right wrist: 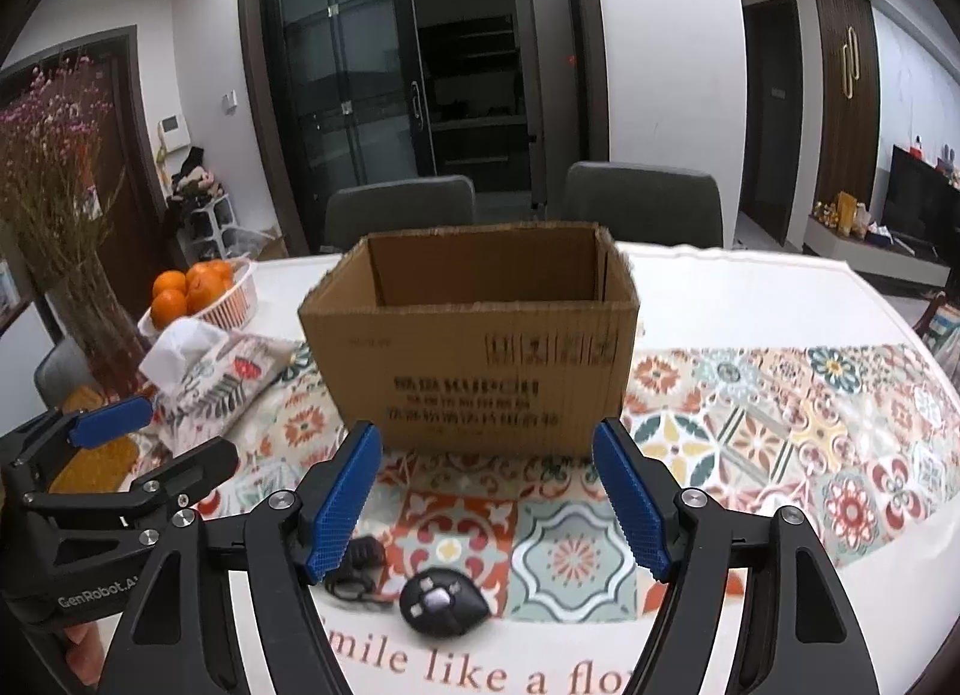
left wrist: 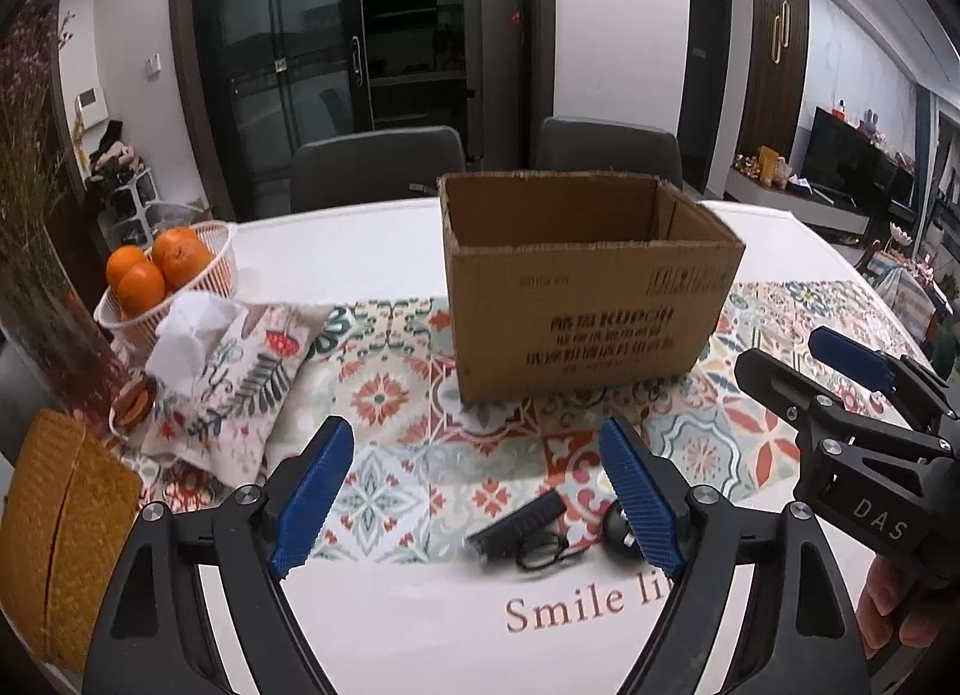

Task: Organize rigid objects
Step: 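Move both grippers back toward the black bike light and round hub, then grasp the black bike light with the left gripper while the right grasps the round PISEN hub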

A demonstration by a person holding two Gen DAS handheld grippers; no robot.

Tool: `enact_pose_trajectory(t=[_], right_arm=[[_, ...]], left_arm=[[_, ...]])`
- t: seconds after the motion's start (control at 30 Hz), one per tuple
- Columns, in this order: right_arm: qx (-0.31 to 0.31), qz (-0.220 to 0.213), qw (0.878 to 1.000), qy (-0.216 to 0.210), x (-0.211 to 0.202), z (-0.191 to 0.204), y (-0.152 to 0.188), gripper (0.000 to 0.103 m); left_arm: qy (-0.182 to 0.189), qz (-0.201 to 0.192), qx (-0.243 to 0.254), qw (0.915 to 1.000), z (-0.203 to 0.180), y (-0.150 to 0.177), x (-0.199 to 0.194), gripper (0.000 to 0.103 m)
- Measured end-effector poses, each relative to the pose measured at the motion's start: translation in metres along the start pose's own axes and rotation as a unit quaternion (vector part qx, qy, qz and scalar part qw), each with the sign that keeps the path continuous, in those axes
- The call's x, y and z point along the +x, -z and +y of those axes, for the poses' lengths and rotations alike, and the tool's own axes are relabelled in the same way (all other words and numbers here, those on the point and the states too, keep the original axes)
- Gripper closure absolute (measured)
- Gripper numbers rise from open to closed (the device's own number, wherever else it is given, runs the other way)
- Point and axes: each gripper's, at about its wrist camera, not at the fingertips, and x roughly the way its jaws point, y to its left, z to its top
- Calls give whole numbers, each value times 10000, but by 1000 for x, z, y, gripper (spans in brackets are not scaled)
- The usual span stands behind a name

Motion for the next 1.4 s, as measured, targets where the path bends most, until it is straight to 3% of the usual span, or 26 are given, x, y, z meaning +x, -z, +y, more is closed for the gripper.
enact_pose_trajectory(t=[0.43, 1.0, 1.4], right_arm=[[-8, 585, 9983, -47, 15, 5, 40, 29], [102, 1439, 9887, -401, 50, 8, 83, 29], [108, 1646, 9842, -649, 77, 2, 98, 29]], left_arm=[[-14, 537, -439, 9976, 9, 40, 17, 19], [126, 1183, -950, 9883, 6, 52, 56, 19], [107, 1628, -1120, 9802, -6, 52, 98, 19]])
